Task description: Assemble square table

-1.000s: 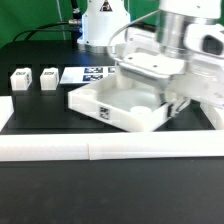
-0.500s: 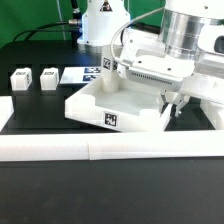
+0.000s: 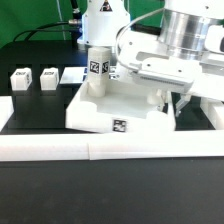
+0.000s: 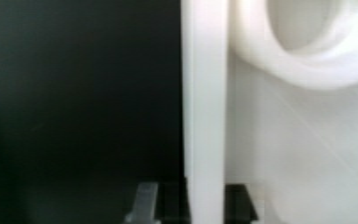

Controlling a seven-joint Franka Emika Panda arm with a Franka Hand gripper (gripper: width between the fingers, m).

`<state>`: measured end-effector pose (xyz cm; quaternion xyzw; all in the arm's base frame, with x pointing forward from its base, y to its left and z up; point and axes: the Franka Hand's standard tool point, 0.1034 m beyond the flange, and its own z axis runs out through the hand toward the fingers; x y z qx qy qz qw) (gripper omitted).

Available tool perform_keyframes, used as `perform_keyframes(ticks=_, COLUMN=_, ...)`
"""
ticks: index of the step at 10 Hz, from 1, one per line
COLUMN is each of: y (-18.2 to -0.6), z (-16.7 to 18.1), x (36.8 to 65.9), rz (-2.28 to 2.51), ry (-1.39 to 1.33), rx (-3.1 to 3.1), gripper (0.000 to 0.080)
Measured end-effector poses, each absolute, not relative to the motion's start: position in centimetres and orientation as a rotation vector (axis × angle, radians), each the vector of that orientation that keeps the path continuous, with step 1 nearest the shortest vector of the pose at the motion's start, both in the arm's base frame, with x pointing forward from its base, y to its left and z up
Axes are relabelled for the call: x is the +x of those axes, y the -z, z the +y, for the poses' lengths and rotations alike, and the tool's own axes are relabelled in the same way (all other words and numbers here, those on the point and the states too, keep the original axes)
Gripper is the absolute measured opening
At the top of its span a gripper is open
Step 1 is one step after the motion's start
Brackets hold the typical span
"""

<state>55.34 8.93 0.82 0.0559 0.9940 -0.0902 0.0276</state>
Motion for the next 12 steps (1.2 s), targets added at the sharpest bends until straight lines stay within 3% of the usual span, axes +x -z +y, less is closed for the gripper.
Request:
perform_keyframes(ticks=4, y=-0.7, z=11.4, x=55.9, rz=3.077, ry=0.248, rx=-0.163, gripper=0.0052)
perform_keyframes(ticks=12, y=-0.8, z=12.3, x=56.0, rz=3.085, ry=0.332, rx=0.087, gripper=0.0052)
